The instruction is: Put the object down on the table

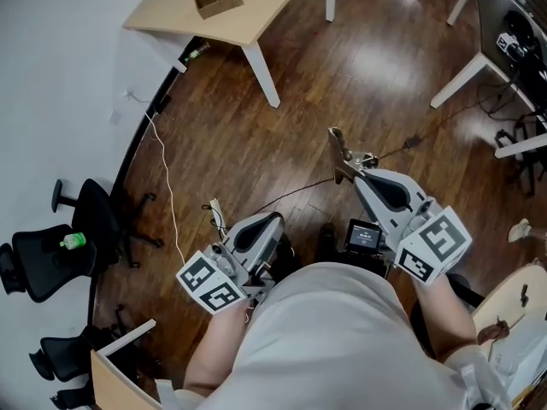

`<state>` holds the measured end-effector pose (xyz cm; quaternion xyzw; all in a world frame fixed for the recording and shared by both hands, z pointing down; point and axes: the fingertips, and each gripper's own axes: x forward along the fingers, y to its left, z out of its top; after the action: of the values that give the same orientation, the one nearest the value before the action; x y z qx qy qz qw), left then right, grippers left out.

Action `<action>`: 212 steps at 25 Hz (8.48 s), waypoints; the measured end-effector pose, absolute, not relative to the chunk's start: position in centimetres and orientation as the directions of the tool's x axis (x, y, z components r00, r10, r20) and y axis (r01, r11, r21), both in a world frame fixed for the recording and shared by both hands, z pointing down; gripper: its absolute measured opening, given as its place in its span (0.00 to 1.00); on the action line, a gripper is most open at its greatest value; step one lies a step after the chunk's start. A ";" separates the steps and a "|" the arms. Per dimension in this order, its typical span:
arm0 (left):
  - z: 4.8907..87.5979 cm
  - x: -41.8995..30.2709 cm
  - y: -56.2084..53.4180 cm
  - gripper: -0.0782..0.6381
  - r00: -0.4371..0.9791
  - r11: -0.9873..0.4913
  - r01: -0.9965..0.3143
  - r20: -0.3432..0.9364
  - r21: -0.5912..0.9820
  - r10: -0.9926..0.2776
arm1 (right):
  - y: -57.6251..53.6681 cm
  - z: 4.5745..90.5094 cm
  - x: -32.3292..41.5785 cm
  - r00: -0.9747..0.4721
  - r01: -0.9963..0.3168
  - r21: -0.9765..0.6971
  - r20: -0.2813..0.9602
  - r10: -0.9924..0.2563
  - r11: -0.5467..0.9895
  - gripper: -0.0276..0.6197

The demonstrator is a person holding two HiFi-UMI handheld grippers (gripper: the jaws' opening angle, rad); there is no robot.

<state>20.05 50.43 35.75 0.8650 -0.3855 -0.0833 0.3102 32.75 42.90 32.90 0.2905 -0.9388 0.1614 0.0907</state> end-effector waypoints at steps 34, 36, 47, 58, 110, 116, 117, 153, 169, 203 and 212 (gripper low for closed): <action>36.5 19.6 45.9 0.11 0.652 -0.471 -0.639 0.103 0.608 -0.751 | 38.1 34.9 30.4 -0.858 -0.499 -0.272 0.290 -0.425 0.823 0.06; 36.8 18.3 44.9 0.11 0.656 -0.473 -0.634 0.102 0.612 -0.748 | 37.3 35.1 29.1 -0.855 -0.505 -0.273 0.293 -0.429 0.819 0.06; 37.1 10.7 37.7 0.11 0.708 -0.514 -0.590 0.094 0.623 -0.700 | 31.4 35.6 20.9 -0.829 -0.546 -0.278 0.315 -0.462 0.790 0.06; 37.4 3.7 33.4 0.11 0.741 -0.538 -0.551 0.077 0.638 -0.667 | 27.7 35.7 13.2 -0.810 -0.570 -0.264 0.337 -0.480 0.778 0.06; 36.2 -1.1 6.9 0.11 0.584 -0.410 -0.677 0.108 0.611 -0.804 | -0.6 36.5 5.9 -0.911 -0.358 -0.295 0.320 -0.261 0.886 0.06; 36.6 -3.3 4.1 0.11 0.603 -0.436 -0.651 0.075 0.621 -0.794 | -3.2 36.9 4.3 -0.898 -0.388 -0.284 0.329 -0.291 0.877 0.06; 36.6 -3.8 3.5 0.11 0.609 -0.443 -0.645 0.070 0.622 -0.790 | -3.7 37.0 3.9 -0.894 -0.399 -0.282 0.331 -0.302 0.872 0.06; 37.8 -17.6 -10.3 0.11 0.764 -0.544 -0.512 0.063 0.664 -0.642 | -15.1 36.2 -8.2 -0.779 -0.591 -0.206 0.396 -0.486 0.780 0.06; 36.8 -16.6 -15.9 0.11 0.686 -0.501 -0.577 0.050 0.645 -0.726 | -22.0 35.7 -7.6 -0.836 -0.494 -0.200 0.378 -0.398 0.846 0.06; 36.9 -17.3 -25.3 0.23 0.630 -0.483 -0.630 0.037 0.608 -0.775 | -32.9 36.9 -11.5 -0.869 -0.360 -0.072 0.389 -0.306 0.930 0.06; 36.7 -18.6 -28.1 0.23 0.619 -0.480 -0.643 0.036 0.597 -0.784 | -34.8 37.4 -13.2 -0.872 -0.333 -0.061 0.400 -0.283 0.941 0.06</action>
<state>-18.56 -28.07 36.67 0.8515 -0.4191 -0.1216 0.2906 -13.21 -34.80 37.39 0.1596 -0.9652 0.0639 0.1968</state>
